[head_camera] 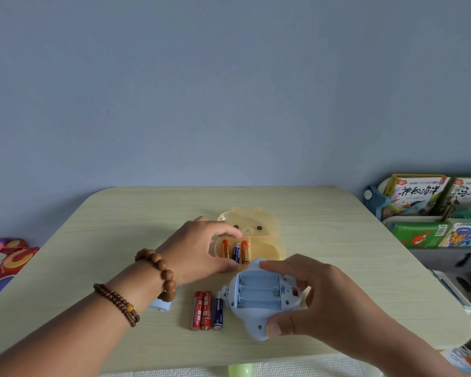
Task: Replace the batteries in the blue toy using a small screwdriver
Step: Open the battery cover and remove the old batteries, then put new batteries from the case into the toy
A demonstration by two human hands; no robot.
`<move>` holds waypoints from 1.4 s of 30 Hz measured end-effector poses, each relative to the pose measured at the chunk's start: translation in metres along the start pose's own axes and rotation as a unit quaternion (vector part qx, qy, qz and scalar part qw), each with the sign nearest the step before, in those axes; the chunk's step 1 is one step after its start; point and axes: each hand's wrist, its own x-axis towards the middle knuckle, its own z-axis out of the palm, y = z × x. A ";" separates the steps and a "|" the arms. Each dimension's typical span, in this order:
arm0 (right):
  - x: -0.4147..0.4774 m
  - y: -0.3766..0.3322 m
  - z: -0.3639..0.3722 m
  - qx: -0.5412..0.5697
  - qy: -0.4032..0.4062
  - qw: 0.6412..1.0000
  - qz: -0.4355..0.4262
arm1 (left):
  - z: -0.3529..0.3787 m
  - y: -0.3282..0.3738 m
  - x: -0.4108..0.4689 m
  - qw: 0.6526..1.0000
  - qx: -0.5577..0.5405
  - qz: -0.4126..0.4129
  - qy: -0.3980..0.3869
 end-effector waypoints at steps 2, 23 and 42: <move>-0.001 -0.001 0.000 0.002 0.001 1.000 0.001 | -0.001 0.000 -0.002 1.000 -0.005 0.014 0.009; -0.006 -0.010 0.001 0.054 0.014 0.998 0.026 | -0.010 -0.014 -0.071 0.988 0.116 0.082 -0.056; -0.007 -0.011 0.000 0.024 0.010 0.999 0.036 | -0.001 0.030 -0.050 0.970 -0.146 0.149 0.126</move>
